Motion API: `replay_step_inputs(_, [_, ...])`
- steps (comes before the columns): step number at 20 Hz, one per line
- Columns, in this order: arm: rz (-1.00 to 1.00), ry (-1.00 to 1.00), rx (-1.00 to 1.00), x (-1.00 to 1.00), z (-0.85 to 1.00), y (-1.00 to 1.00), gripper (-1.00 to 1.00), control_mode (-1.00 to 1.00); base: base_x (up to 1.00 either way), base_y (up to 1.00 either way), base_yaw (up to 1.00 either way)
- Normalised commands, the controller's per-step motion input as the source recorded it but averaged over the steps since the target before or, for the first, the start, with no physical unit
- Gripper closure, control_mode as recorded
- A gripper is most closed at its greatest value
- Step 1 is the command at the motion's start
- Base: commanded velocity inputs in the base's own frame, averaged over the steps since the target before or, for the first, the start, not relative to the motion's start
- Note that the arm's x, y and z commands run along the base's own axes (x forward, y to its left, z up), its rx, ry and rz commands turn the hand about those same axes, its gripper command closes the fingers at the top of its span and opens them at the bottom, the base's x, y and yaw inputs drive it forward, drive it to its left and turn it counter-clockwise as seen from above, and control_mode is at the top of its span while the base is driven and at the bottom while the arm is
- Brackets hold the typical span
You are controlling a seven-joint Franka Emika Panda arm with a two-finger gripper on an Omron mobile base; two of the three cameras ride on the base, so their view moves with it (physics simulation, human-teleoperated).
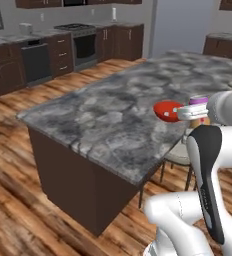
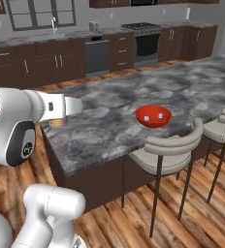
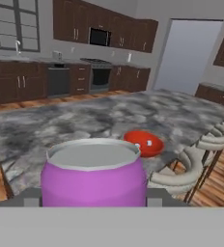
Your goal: Open the fridge, grab two sodas, and place both sodas inside the bowl with ice on the dining counter.
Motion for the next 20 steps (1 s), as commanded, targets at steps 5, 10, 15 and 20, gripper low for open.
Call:
replay_step_inputs(5, [0.00,0.00,0.00,0.00,0.00,0.00,1.00,1.00,0.19,-1.00,0.08])
replay_step_inputs(10, [0.00,0.00,0.00,0.00,0.00,0.00,1.00,1.00,0.31,-1.00,0.12])
replay_step_inputs(15, [0.00,0.00,0.00,0.00,0.00,0.00,1.00,1.00,0.35,-0.99,0.19])
replay_step_inputs(20, [0.00,0.00,0.00,0.00,0.00,0.00,1.00,1.00,0.44,-0.78,0.34])
